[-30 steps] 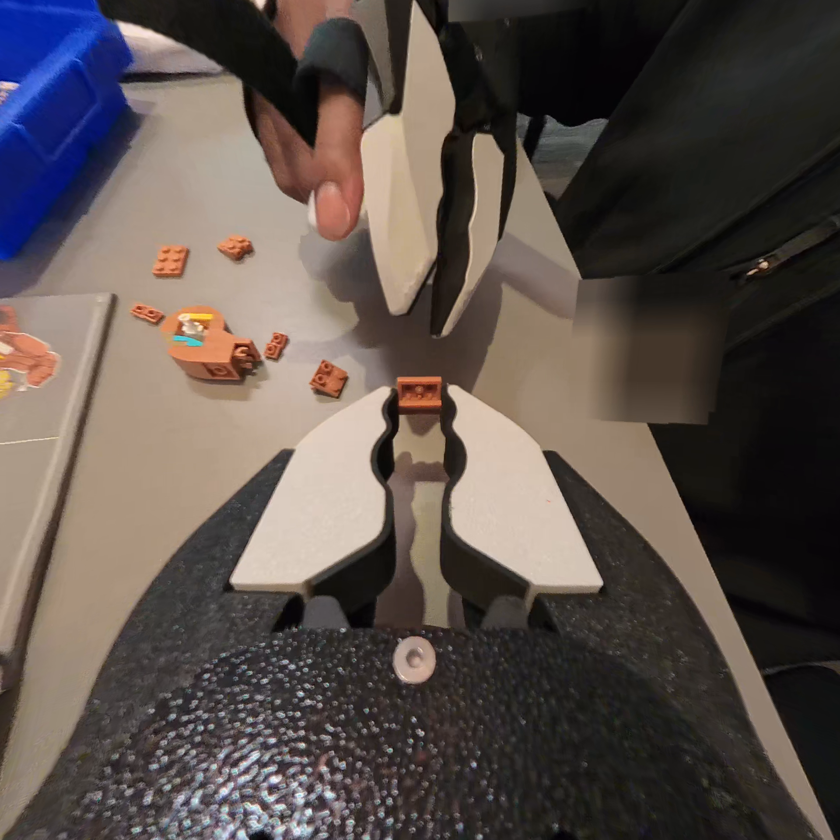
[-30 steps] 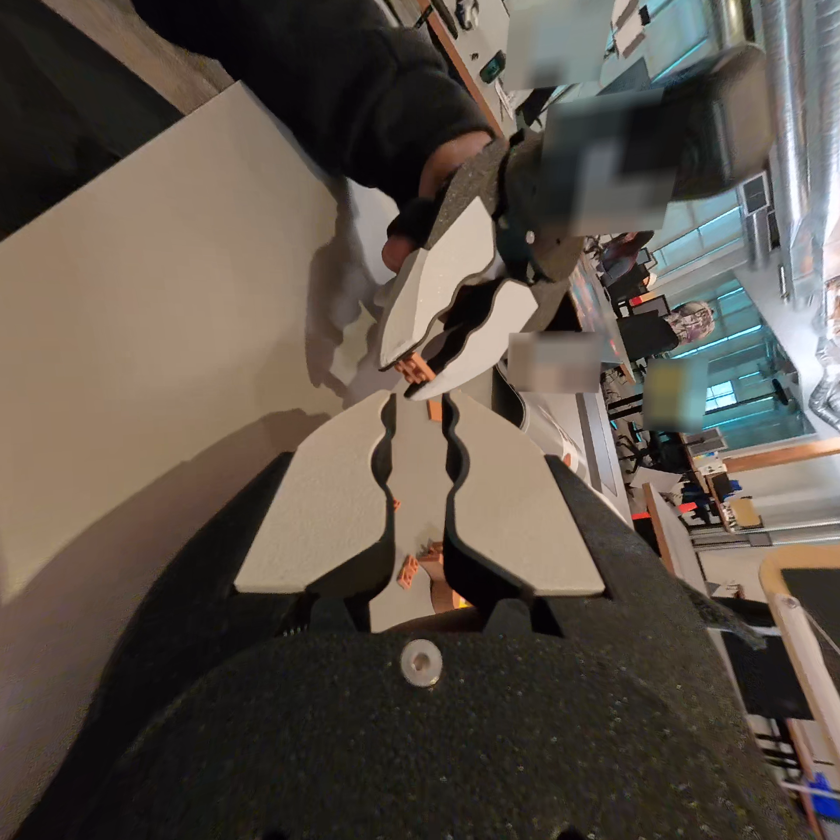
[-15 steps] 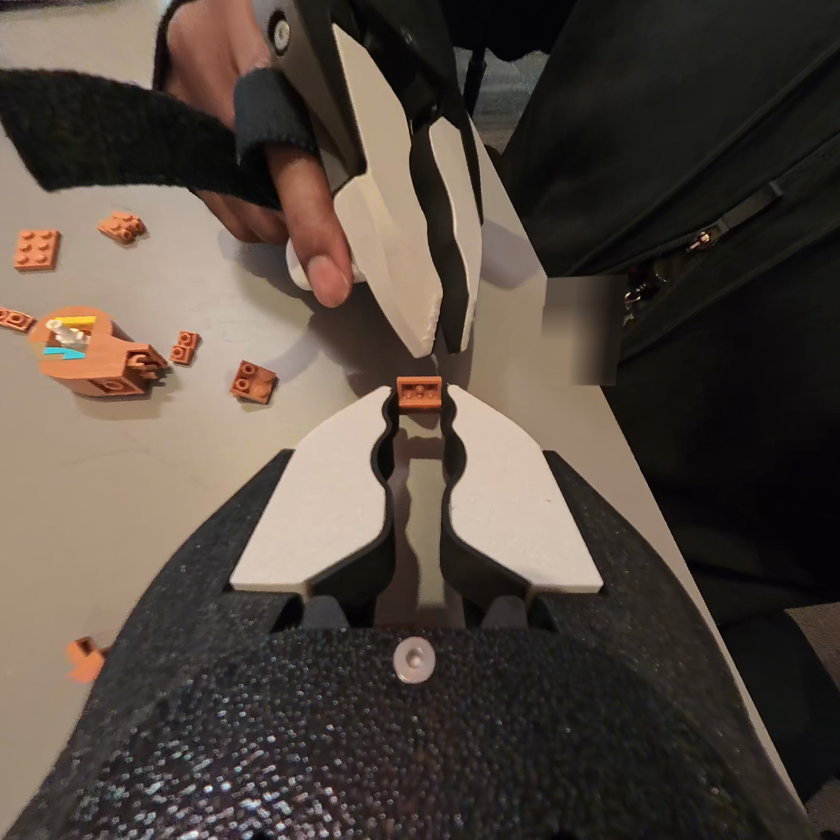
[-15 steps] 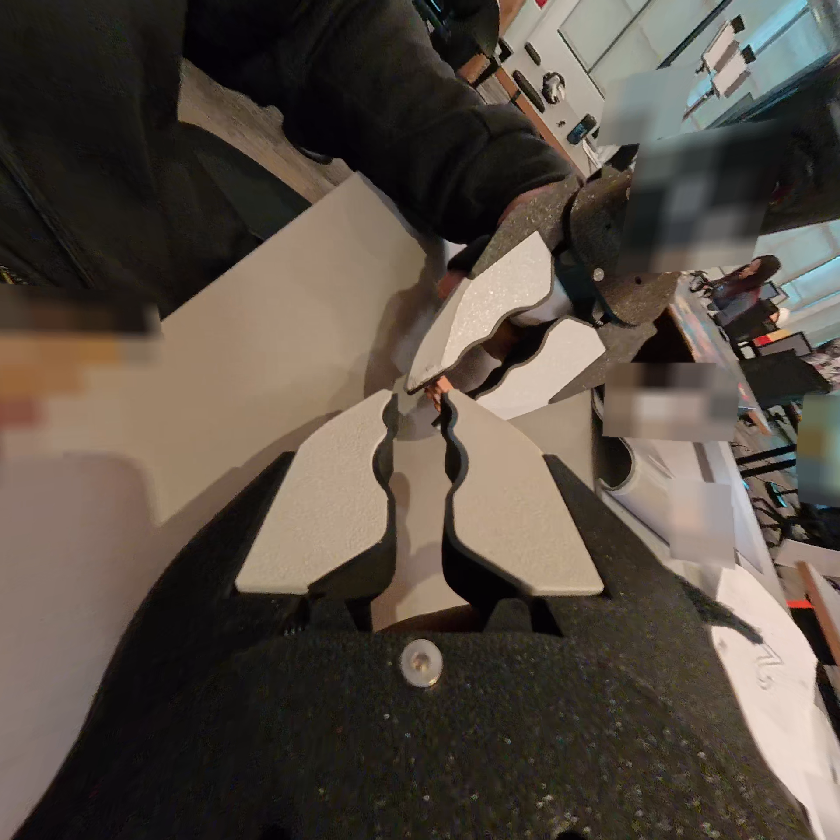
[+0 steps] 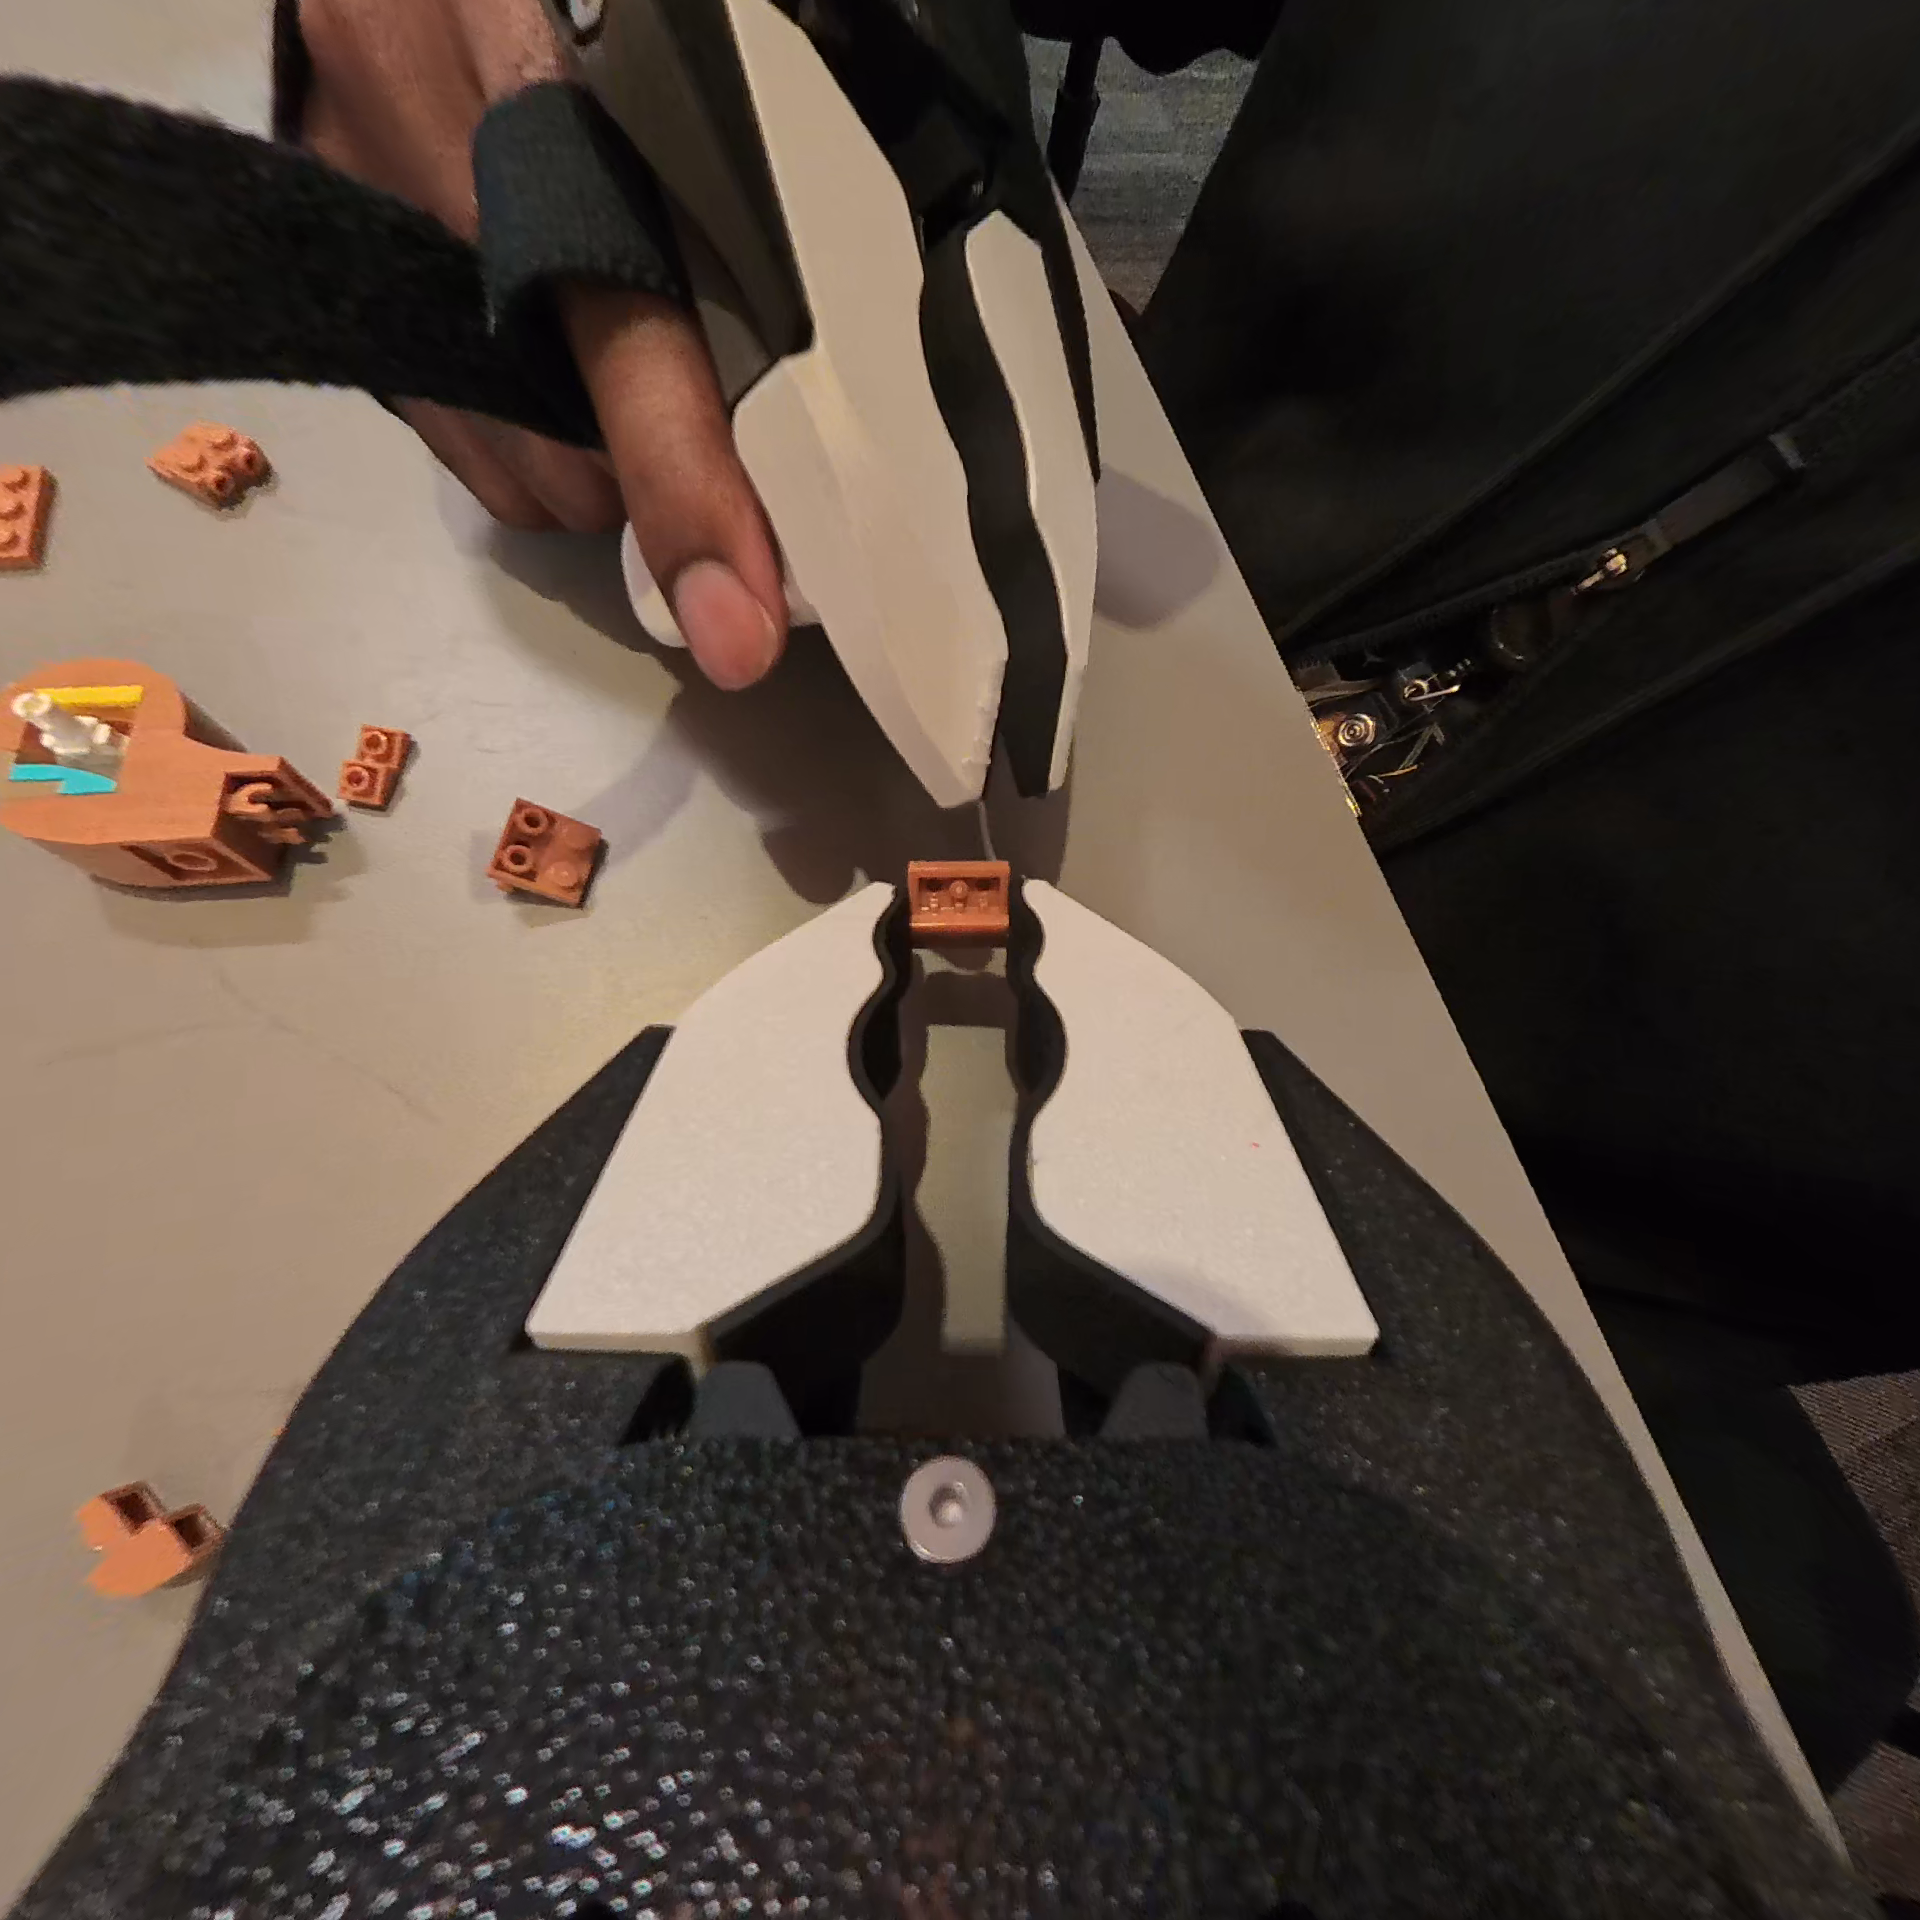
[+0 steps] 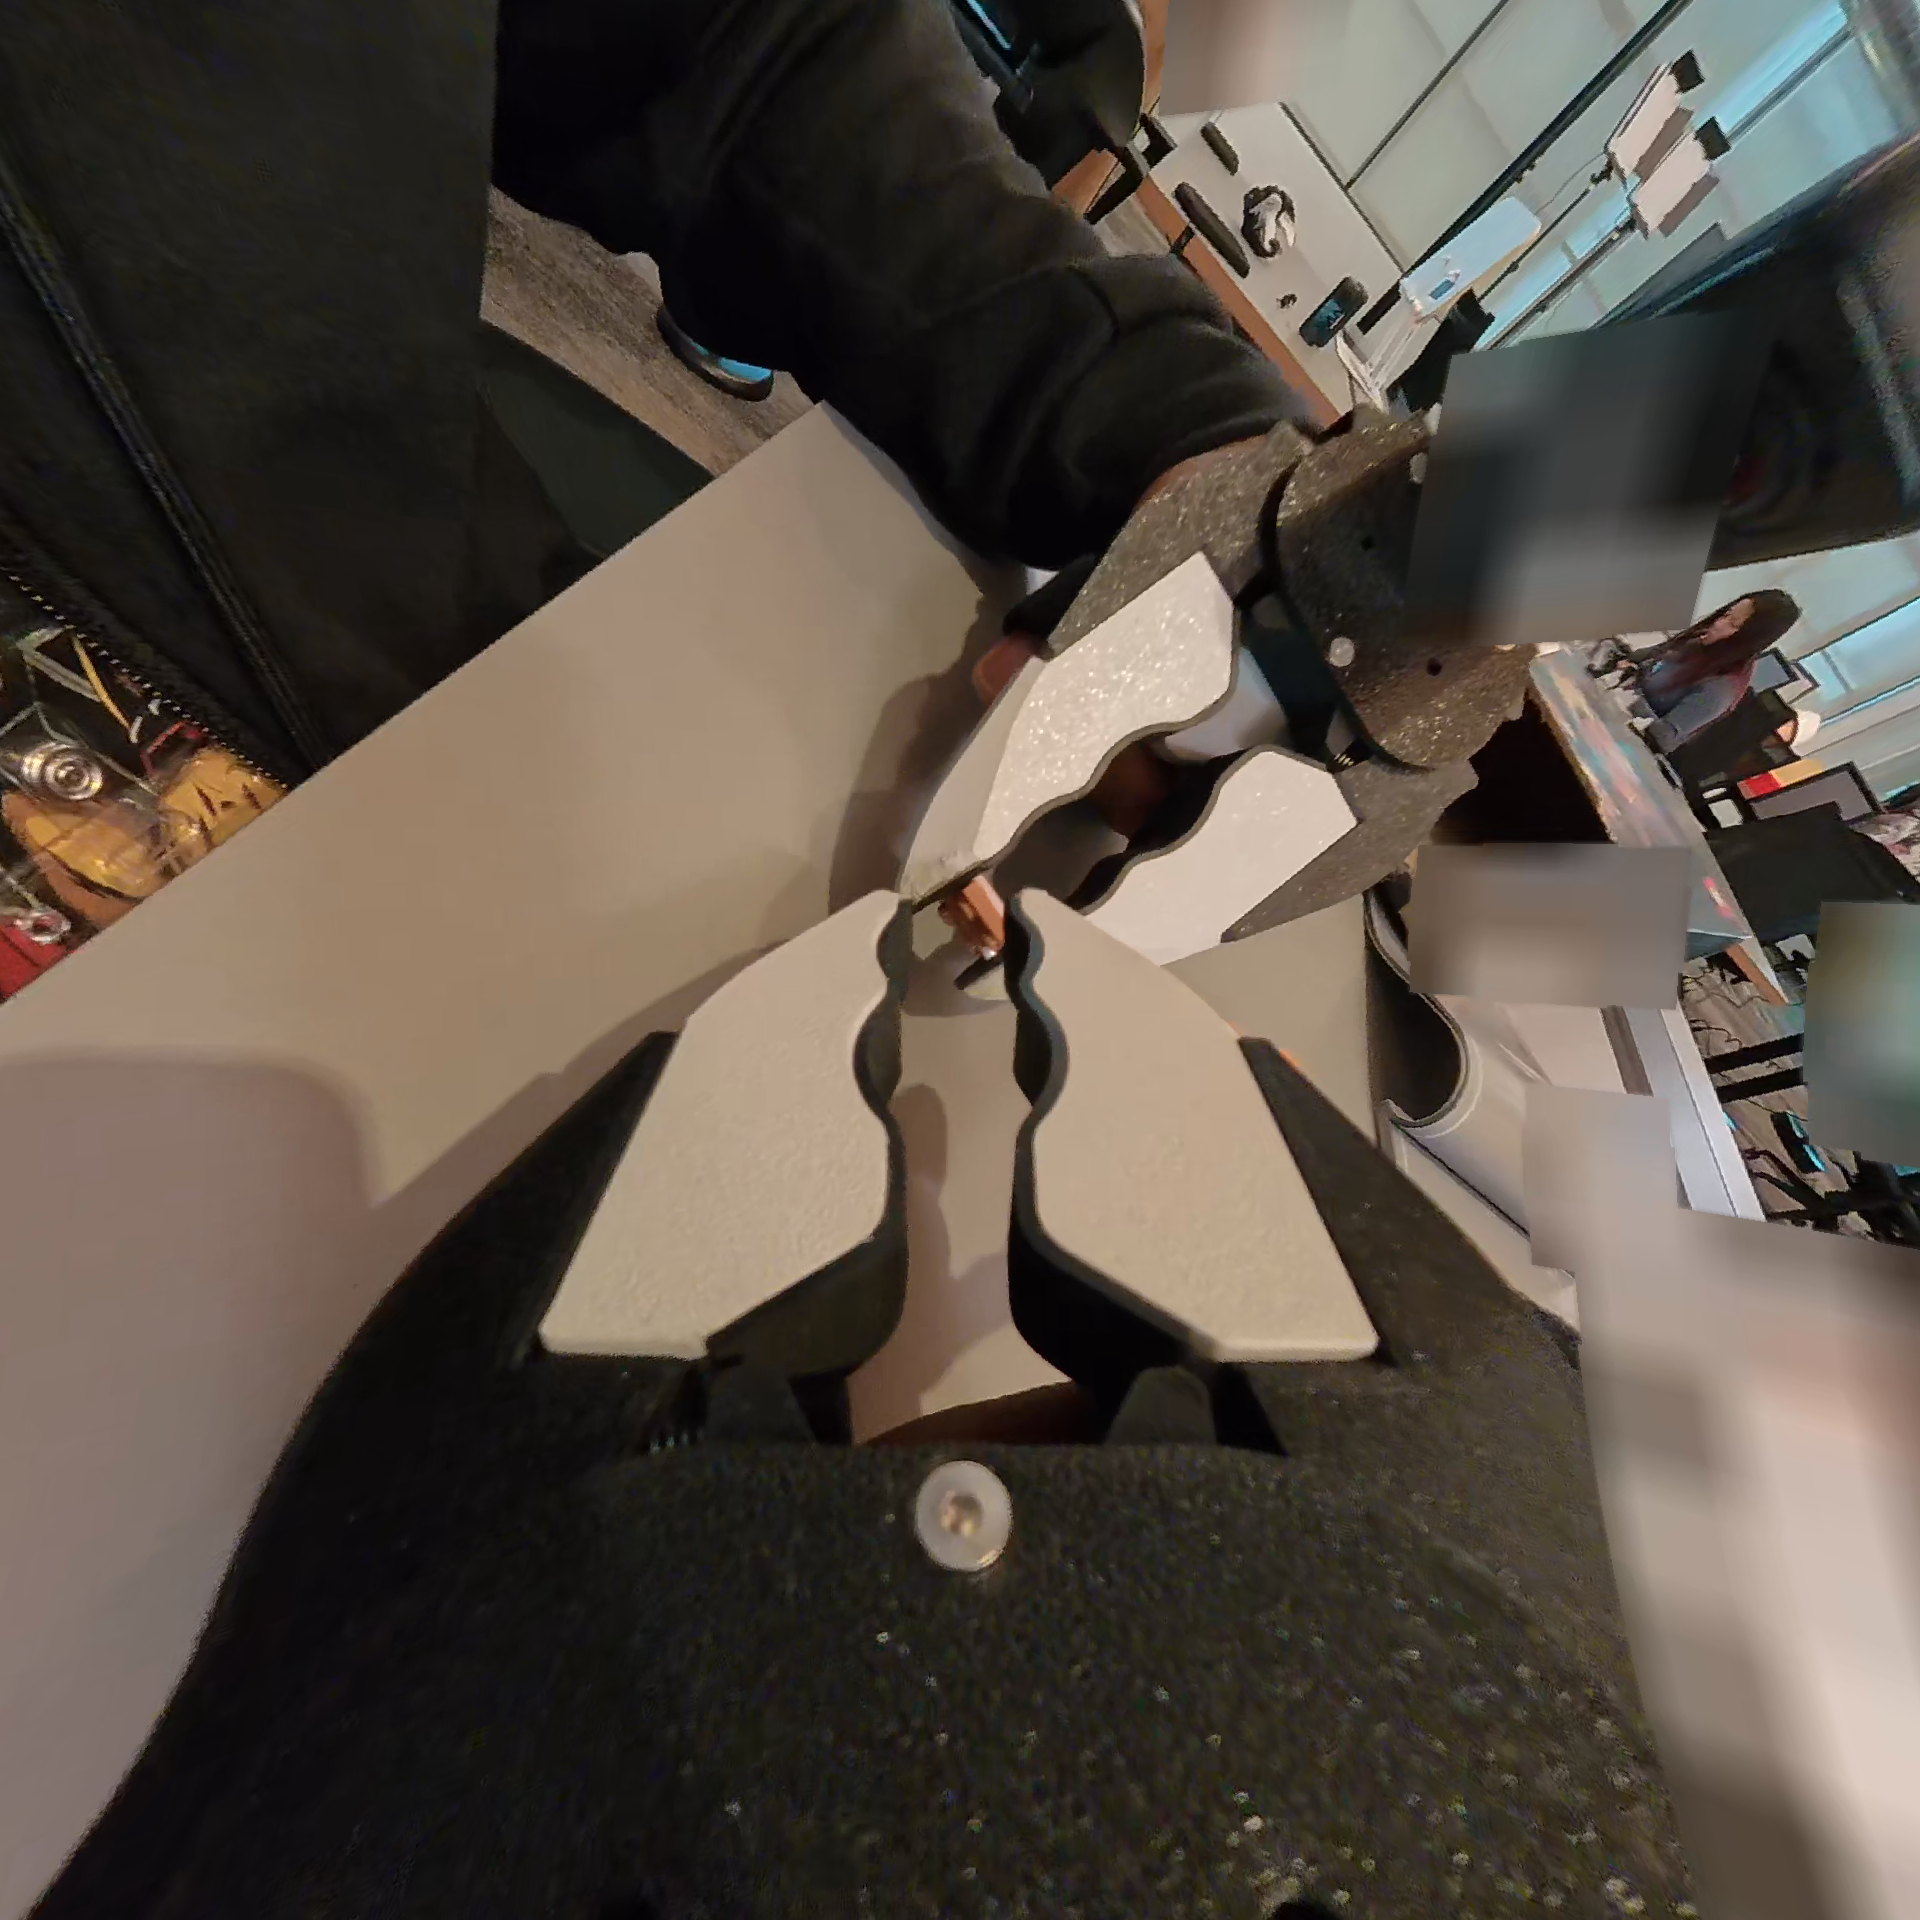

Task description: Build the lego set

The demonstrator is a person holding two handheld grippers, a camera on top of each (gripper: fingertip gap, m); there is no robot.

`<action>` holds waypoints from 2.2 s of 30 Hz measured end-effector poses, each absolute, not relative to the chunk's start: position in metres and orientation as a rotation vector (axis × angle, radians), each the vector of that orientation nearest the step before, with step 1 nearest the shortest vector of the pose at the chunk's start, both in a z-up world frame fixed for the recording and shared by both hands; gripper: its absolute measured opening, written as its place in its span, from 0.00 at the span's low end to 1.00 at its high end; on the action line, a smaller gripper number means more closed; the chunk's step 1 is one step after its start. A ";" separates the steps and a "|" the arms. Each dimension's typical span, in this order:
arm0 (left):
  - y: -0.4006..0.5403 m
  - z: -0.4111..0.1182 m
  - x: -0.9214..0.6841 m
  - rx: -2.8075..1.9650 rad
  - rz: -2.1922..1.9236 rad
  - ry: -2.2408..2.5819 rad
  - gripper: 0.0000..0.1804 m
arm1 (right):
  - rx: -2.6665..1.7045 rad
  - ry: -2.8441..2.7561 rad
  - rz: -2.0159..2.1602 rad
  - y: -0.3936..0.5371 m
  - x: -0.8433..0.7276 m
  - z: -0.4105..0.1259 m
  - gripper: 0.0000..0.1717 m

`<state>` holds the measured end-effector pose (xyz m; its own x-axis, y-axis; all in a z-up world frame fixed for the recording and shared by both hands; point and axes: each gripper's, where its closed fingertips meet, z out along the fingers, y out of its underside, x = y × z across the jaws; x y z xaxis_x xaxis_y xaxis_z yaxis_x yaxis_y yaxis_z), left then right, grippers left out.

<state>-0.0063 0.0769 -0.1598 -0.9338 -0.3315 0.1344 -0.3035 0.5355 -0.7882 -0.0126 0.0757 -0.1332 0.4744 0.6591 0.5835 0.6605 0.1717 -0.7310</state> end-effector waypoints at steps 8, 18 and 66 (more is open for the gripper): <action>0.118 -0.143 -0.007 -0.670 -1.527 2.569 0.09 | -1.568 -0.891 0.203 0.079 0.014 -0.106 0.09; 0.206 -0.114 0.017 -1.082 -1.787 2.166 0.09 | -1.619 -0.603 0.489 0.100 0.048 -0.088 0.06; 0.181 -0.033 0.055 -1.122 -2.980 1.244 0.09 | -1.547 -0.399 0.220 0.154 0.082 -0.056 0.12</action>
